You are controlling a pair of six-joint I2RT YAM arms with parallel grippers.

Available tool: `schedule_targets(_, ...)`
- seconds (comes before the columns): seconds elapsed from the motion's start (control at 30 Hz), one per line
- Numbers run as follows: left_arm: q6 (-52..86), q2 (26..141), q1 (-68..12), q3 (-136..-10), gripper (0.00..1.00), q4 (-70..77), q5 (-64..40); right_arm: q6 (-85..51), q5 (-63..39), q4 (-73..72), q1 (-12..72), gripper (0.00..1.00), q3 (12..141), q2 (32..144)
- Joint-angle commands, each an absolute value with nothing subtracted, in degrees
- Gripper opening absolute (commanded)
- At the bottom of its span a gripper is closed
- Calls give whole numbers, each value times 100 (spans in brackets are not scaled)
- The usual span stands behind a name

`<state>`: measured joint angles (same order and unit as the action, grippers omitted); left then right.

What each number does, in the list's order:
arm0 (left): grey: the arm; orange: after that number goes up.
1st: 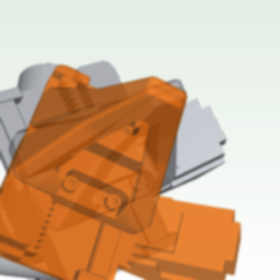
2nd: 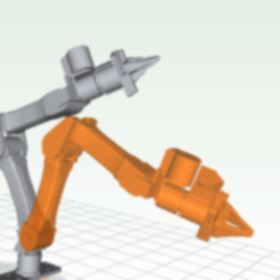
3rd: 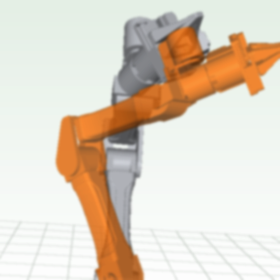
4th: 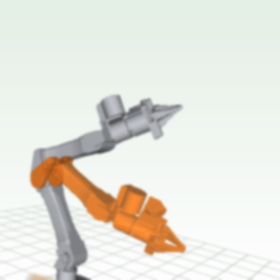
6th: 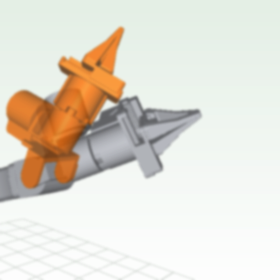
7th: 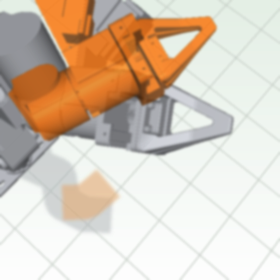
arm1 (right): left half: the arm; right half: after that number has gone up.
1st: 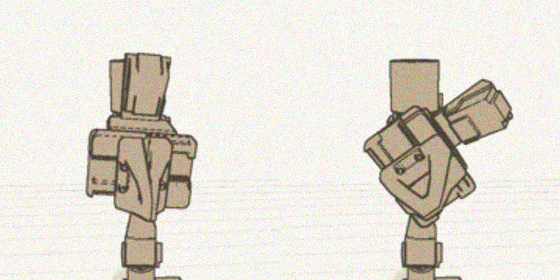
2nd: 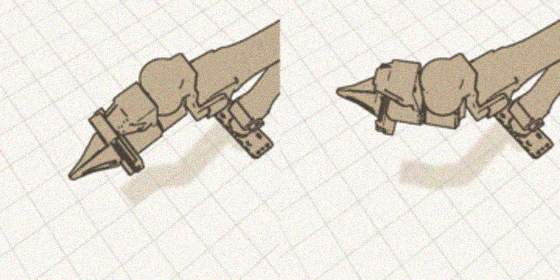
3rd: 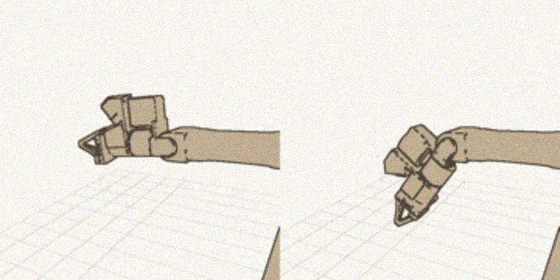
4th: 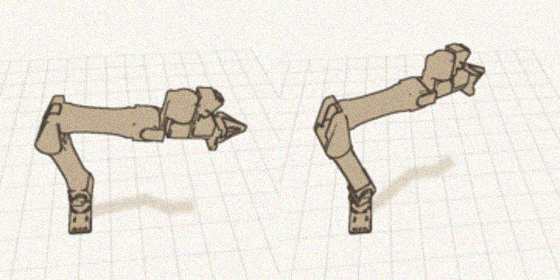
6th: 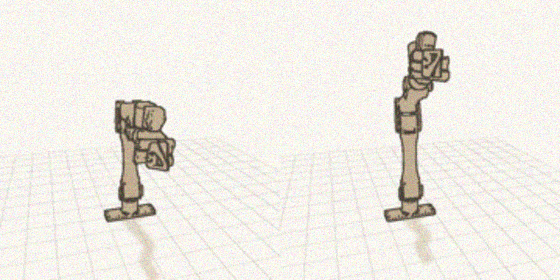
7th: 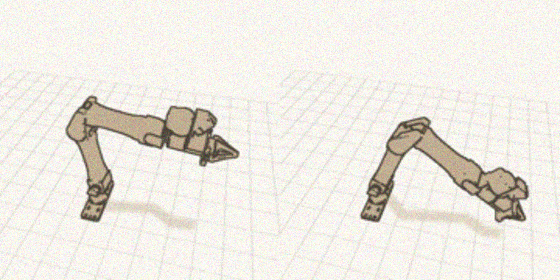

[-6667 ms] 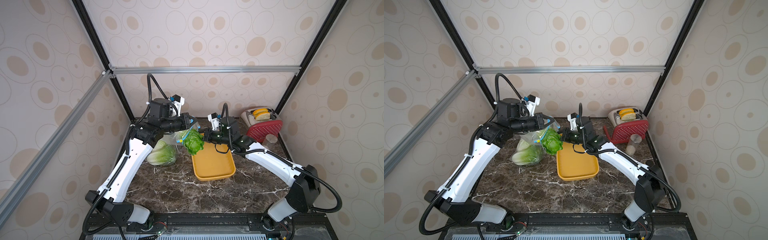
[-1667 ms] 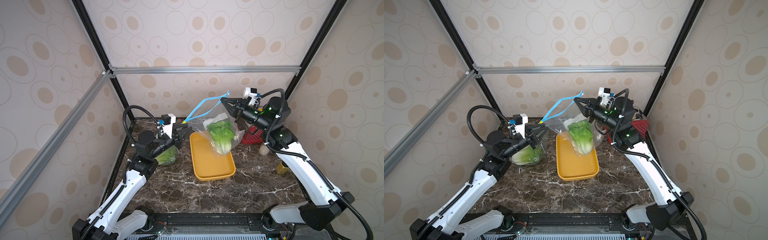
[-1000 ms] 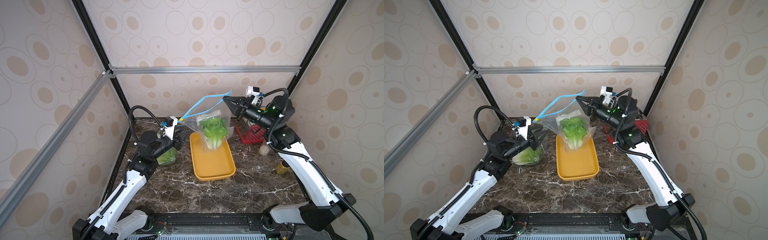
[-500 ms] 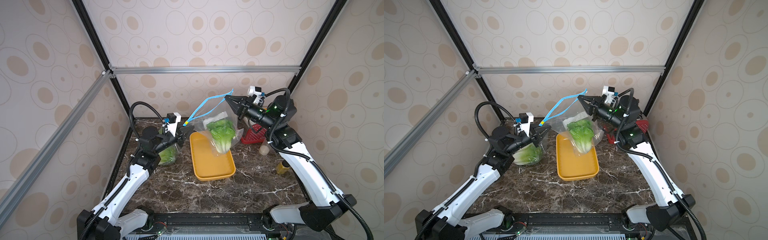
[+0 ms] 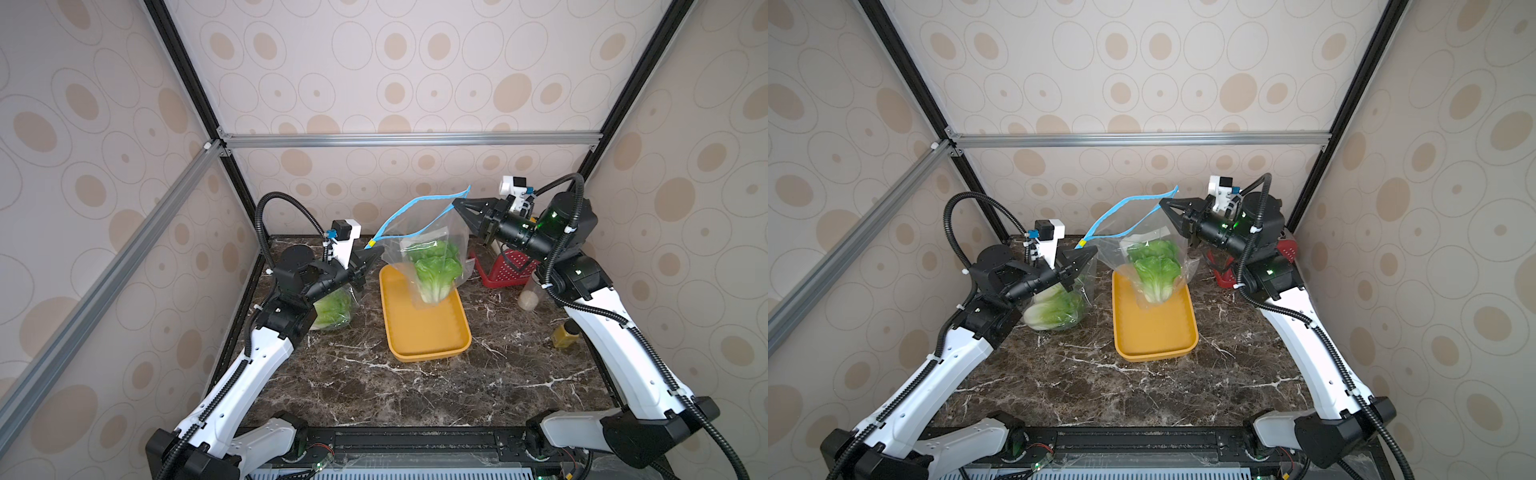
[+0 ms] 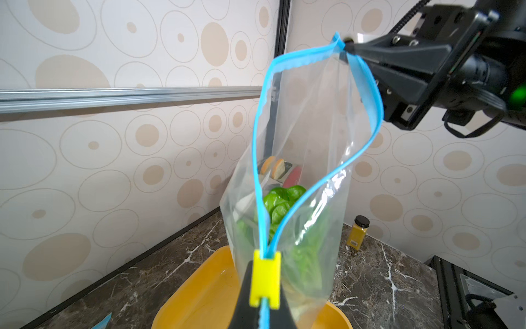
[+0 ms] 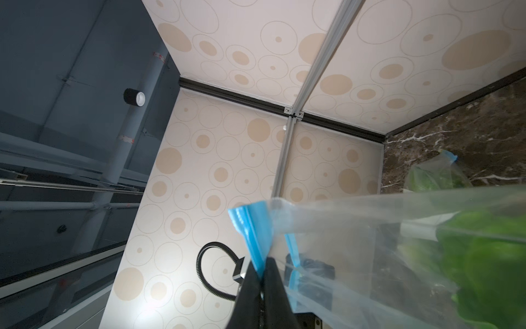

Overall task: Put the chinese cabbages into a zipper bag and zip it
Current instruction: Adjust the zipper food storage bag at the center of the board, then zip the zipper on the zipper food storage bag.

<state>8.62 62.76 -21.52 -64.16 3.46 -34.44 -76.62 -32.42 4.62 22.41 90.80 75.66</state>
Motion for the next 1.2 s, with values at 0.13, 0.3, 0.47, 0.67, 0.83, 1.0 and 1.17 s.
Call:
schedule_targets(0.13,349,6194,-2118,-8039,0,-2008,-3071,-7081,-3978,299,2307,20,8971,7785)
schedule_targets(0.3,-148,6467,-2117,-9265,0,-3906,-2695,-6624,-4405,561,2490,35,9279,8001)
schedule_targets(0.47,-635,6819,-2116,-10214,0,-5720,-2165,-5171,-4533,1601,2507,39,9635,8081)
schedule_targets(0.67,-761,7114,-2118,-10837,0,-6721,-2378,-2883,-4723,2581,2631,41,10055,8249)
schedule_targets(0.83,-686,7199,-2118,-10801,0,-7073,-2497,-1401,-5098,2719,2913,43,10196,8563)
schedule_targets(1.0,-617,7255,-2112,-10664,0,-7180,-2596,128,-5360,3009,3401,48,10471,8848)
schedule_targets(1.17,-573,7316,-2118,-10664,0,-7294,-2700,1092,-5268,3307,3770,48,10931,9153)
